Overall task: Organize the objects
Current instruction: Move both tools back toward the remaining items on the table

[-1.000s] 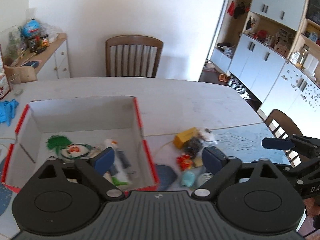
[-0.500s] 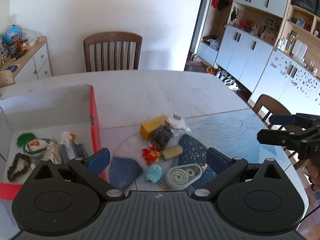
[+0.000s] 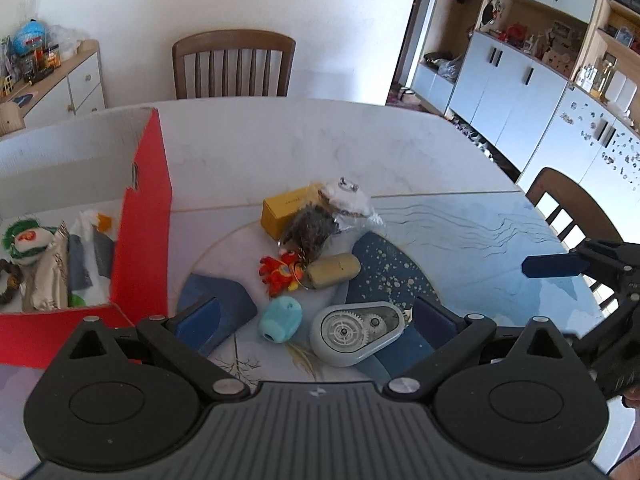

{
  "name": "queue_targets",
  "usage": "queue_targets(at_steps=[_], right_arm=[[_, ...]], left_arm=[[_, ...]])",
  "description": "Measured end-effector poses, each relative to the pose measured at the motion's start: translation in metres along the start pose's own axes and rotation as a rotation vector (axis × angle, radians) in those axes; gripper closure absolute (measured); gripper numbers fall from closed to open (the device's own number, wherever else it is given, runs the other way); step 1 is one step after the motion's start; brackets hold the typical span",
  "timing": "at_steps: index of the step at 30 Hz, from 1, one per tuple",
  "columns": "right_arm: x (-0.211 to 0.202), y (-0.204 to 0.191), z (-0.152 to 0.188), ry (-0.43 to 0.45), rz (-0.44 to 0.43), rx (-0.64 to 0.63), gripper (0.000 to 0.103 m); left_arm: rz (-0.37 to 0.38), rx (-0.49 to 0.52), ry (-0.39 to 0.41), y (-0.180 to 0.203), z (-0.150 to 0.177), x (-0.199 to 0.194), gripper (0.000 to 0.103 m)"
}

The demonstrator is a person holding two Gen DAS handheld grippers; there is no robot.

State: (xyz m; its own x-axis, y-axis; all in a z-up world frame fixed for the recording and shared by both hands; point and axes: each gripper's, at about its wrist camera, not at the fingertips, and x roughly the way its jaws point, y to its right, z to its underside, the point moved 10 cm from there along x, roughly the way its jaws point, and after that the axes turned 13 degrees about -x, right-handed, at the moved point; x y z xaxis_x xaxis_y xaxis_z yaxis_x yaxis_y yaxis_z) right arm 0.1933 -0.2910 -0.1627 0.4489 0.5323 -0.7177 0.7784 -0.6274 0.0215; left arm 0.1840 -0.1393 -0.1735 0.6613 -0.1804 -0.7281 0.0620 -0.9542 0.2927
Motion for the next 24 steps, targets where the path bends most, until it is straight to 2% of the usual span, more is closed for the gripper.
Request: queue_targets(at_steps=[5,7,11,21,24], right_arm=[[0.025,-0.008,0.005,-0.039,-0.058,-0.07,0.007],[0.034,-0.016,0.005,-0.053,-0.095,-0.109,0.011],[0.048,-0.027,0.007,-0.056,-0.127,-0.194,0.014],[0.08,-0.04,-0.004,-0.034,-0.197,-0.341,0.028],[0.09,-0.044,-0.005,-0.032,-0.209,-0.375,0.033]], left_arm=[[-0.013,0.007,-0.022,0.0,0.007,0.018,0.0],[-0.01,0.012,-0.037,0.001,0.011,0.024,0.0],[-0.039,0.014,-0.031,-0.002,0.013,0.033,0.0],[-0.053,-0.027,-0.031,-0.009,0.004,0.046,0.001],[-0.058,-0.063,-0.044,-0.014,0.002,0.051,0.006]])
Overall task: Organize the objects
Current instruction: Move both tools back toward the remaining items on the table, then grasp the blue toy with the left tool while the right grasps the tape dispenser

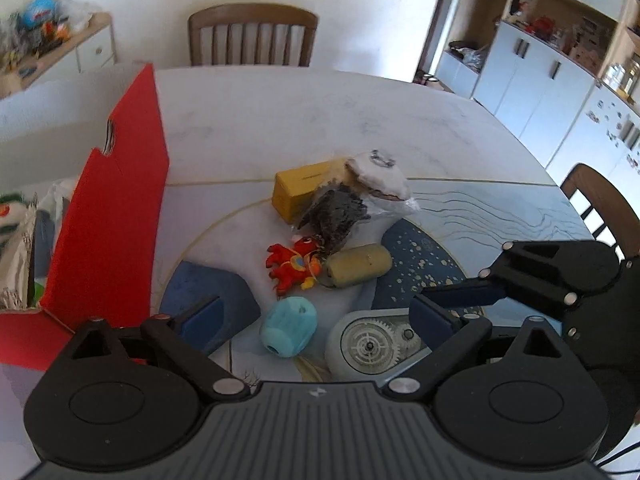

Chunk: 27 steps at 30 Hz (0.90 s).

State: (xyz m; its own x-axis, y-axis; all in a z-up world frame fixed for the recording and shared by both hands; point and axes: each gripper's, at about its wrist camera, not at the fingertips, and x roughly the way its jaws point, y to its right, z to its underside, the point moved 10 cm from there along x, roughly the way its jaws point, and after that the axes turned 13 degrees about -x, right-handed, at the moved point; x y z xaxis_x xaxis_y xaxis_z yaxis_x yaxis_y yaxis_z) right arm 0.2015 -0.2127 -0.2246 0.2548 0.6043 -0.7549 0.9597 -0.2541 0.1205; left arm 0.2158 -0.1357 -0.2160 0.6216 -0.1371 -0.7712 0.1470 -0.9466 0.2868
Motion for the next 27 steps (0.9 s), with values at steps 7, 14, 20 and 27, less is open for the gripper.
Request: queue_targets(at_steps=[7,14,20,27], right_arm=[[0.005,-0.001,0.0,0.015,-0.017,-0.017,0.039],[-0.006,0.0,0.013,-0.002,-0.008,-0.021,0.054],[-0.021,0.005,0.029,-0.013,0.012,0.021,0.058],[-0.027,0.005,0.035,-0.01,0.052,0.107,0.063]], left_arm=[[-0.015,-0.022,-0.032,-0.007,0.0,0.01,0.028],[-0.004,-0.027,-0.056,-0.009,0.004,0.019,0.043],[-0.005,0.004,-0.06,-0.007,0.006,0.022,0.057],[-0.023,0.045,-0.05,-0.01,0.007,0.02,0.071]])
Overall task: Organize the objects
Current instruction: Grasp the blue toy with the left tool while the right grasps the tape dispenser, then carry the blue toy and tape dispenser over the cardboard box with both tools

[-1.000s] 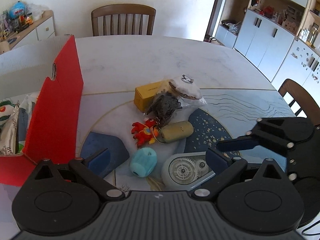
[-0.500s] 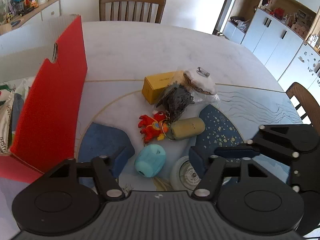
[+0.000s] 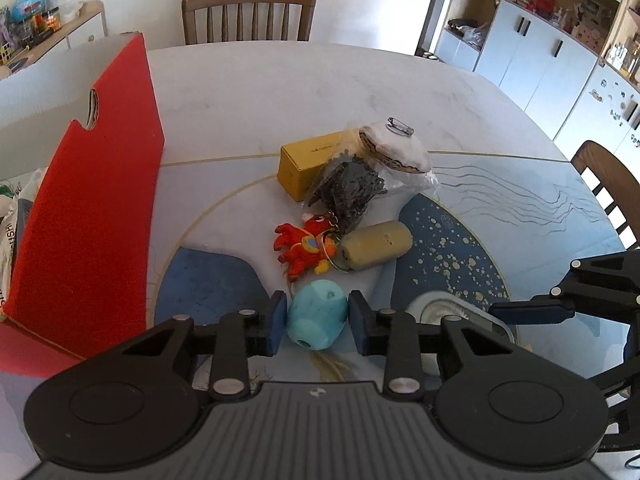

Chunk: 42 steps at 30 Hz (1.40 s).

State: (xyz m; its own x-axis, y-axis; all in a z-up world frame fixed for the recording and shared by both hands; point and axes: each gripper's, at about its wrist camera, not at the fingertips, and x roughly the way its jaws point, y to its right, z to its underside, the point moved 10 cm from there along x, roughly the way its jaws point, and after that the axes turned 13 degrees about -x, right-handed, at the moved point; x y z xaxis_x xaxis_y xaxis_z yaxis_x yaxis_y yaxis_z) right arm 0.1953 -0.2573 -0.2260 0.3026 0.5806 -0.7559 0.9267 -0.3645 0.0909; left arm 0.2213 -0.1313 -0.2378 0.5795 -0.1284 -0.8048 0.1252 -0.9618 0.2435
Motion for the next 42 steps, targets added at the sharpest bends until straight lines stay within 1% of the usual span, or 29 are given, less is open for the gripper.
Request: queue_targets(at_steps=[2,7,9,15,25,31,34,42], right_arm=[[0.0,0.0,0.0,-0.002,0.018,0.028,0.063],[-0.008,-0.003,-0.002,0.012,0.062,0.073,0.064],[-0.014,-0.004,-0.005,0.021,0.074,0.095,0.064],[-0.032,-0.006,-0.009,0.036,0.116,0.17,0.065],[-0.063,-0.021,-0.032,0.071,0.192,0.195,0.066],[-0.082,-0.032,-0.071,0.132,0.217,0.191,0.066],[-0.084,-0.038,-0.092,0.155,0.224,0.181,0.066],[-0.077,-0.052,-0.154,0.217,0.227,0.154,0.066]], left_arm=[[-0.005,0.011,0.006,0.0,0.001,-0.001,0.071],[0.011,0.012,0.008,0.003,0.003,-0.01,0.071],[0.032,0.004,0.012,0.005,0.003,-0.017,0.071],[0.057,-0.012,0.011,0.007,0.005,-0.036,0.071],[0.109,-0.001,0.024,0.001,0.005,-0.073,0.071],[0.138,0.013,0.039,-0.012,-0.005,-0.102,0.071],[0.144,0.01,0.042,-0.023,-0.013,-0.114,0.071],[0.135,-0.001,0.089,-0.07,-0.043,-0.148,0.071]])
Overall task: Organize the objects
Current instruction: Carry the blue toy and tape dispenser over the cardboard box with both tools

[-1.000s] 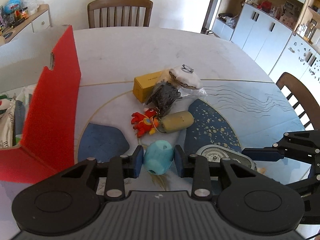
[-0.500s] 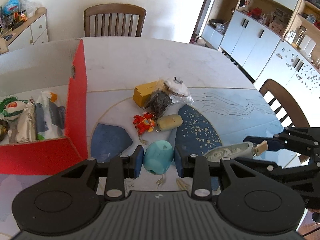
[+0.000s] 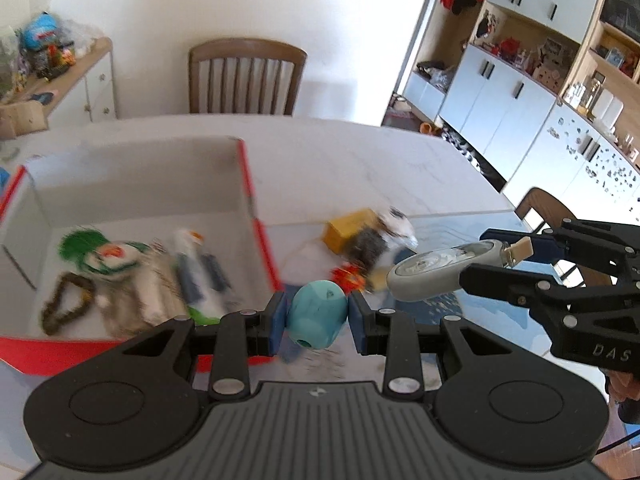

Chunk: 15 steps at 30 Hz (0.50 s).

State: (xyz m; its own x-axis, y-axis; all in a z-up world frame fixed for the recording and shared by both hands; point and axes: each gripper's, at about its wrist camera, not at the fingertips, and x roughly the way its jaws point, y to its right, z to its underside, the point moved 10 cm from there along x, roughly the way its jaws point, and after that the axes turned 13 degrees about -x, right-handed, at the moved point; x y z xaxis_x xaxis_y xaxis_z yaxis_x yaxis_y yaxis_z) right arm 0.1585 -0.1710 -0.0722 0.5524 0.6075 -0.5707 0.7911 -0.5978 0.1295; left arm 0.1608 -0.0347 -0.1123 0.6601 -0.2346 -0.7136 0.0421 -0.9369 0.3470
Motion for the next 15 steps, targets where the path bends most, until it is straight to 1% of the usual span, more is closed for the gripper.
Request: queue_targets(at_steps=[4,8,12,15], right_arm=[[0.013,-0.015,-0.027,0.028,-0.004,-0.026,0.066],[0.03,-0.031,-0.05,0.047,-0.009,-0.055,0.066],[0.053,-0.046,-0.066,0.049,-0.018,-0.063,0.066],[0.075,-0.056,-0.077,0.043,-0.017,-0.068,0.066]], left_arm=[[-0.026,-0.006,0.031,-0.03,-0.019,-0.014,0.071],[-0.073,-0.018,0.06,-0.065,-0.038,-0.022,0.071],[-0.116,-0.041,0.071,-0.098,-0.053,-0.021,0.071],[-0.15,-0.038,0.074,-0.12,-0.063,-0.017,0.071]])
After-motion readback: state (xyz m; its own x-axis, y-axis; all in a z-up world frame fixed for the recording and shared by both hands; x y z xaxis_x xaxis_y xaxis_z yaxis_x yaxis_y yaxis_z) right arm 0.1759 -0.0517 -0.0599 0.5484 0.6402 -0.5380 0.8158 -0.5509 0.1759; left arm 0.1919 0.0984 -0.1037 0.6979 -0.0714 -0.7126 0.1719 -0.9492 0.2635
